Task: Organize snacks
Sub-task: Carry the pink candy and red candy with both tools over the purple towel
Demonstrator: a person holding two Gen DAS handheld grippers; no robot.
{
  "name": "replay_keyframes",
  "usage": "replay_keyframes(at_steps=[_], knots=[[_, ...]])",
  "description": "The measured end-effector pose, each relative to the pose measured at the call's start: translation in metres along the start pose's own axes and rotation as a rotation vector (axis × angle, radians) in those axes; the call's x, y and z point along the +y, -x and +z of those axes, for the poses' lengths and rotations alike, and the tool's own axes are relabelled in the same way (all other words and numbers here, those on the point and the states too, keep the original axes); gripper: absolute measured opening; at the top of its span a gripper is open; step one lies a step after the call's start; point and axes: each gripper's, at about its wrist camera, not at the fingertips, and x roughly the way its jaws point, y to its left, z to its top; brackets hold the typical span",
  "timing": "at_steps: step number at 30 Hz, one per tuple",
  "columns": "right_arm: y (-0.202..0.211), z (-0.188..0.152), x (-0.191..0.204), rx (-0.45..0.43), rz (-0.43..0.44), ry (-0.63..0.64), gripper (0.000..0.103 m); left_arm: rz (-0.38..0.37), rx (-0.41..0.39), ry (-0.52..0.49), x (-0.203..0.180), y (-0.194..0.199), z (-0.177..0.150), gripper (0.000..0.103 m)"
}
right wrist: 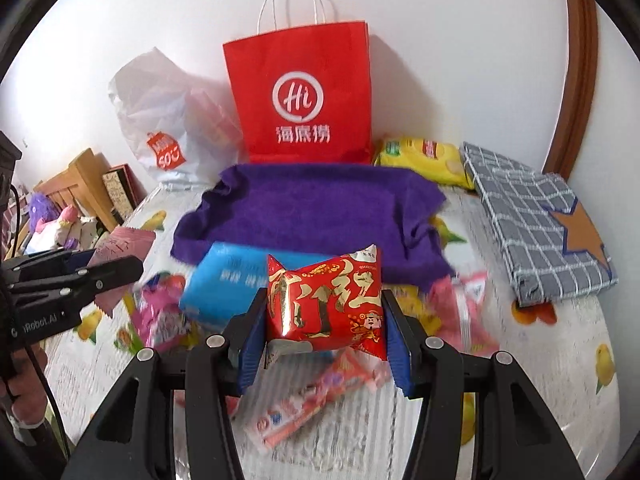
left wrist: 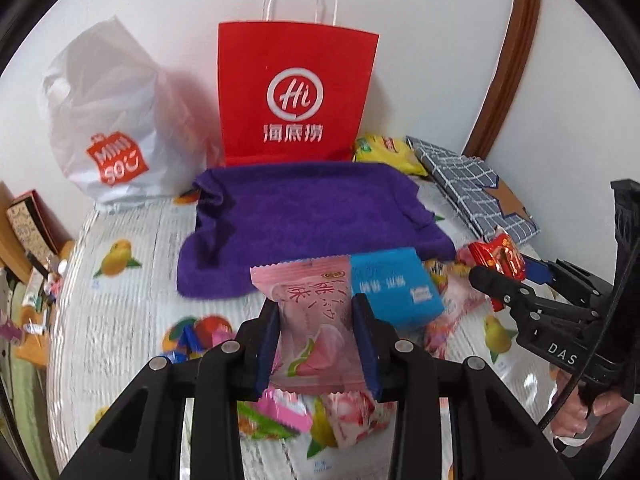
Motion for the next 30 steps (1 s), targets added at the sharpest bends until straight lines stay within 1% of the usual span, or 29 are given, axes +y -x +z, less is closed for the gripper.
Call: replay_keyframes(at_steps=[7,11,14,18,21,24,28,30], knots=[[-0.021,0.047,-0.007,-0.034,-0.007,0.009,0.052,0.017,-0.024,-0.01,0.003,-0.018,0.039,0.034],[-0.042,0.075,-0.013,-0.033,0.003,0.001,0.052,0.022,-0.033,-0.008,0.011,-0.033,0.065,0.034],[-0.061,0.095,-0.017,-0.034,-0.009,-0.006,0.052,0.025,-0.04,-0.011,0.016,-0.044,0.08,0.034],[-0.082,0.111,-0.02,-0.024,-0.008,-0.003,0.052,0.028,-0.039,-0.006,0.024,-0.063,0.097,0.034],[-0.097,0.121,-0.021,-0.023,-0.018,0.013,0.052,0.027,-0.038,0.007,0.033,-0.078,0.108,0.034],[-0.111,0.122,-0.025,-0.018,-0.017,0.03,0.052,0.025,-0.025,0.03,0.044,-0.095,0.114,0.034],[-0.137,0.114,-0.037,0.025,0.003,0.013,0.052,0.044,0.005,0.036,0.055,-0.119,0.112,0.034],[-0.152,0.11,-0.04,0.056,-0.002,0.015,0.052,0.061,0.021,0.036,0.059,-0.131,0.108,0.034]])
